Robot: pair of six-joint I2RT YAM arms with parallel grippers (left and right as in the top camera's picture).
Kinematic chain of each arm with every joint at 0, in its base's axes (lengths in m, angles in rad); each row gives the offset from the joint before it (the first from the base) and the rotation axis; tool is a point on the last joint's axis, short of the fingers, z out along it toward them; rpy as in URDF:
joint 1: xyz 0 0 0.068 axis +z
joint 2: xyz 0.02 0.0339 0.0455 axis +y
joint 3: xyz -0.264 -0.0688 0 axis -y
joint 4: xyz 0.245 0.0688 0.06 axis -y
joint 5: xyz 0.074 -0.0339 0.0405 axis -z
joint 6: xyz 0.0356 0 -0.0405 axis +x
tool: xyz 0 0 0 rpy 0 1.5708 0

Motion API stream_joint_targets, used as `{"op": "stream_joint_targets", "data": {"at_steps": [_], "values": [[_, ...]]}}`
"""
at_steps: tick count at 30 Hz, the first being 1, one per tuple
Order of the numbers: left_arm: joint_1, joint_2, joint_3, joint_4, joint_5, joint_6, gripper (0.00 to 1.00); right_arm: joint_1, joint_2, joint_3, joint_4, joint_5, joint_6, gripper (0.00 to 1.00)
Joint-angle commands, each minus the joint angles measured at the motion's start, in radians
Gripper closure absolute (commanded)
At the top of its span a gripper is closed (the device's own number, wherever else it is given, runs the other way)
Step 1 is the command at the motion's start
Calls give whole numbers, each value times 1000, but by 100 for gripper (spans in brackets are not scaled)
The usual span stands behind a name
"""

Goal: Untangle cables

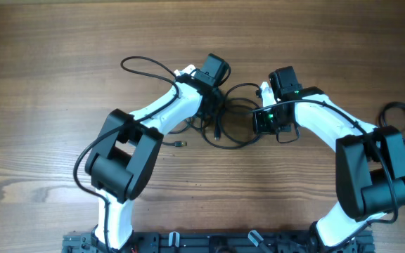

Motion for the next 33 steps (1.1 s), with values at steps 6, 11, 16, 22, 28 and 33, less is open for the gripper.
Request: {"op": "stream_joint_targets", "data": {"at_steps": [6,11,16,22,28,33], "values": [[9,25,6,10,-24,-8,96,-1,6,-8,4,-13,-4,96],[78,-177,6,6,23,-6,96,-1,6,-8,5,-13,-4,96],[146,-364,6,-69,28,-6,96,-1,6,-8,6,-13,-3,96],[266,-446,6,-192,28,-5,96,-1,6,-8,5,-13,-4,96],[402,-447,6,-294,45,77,96,-1,6,-8,6,-13,-3,96],[506,-447,6,-309,158,76,96,-1,6,-8,6,-13,-4,96]]}}
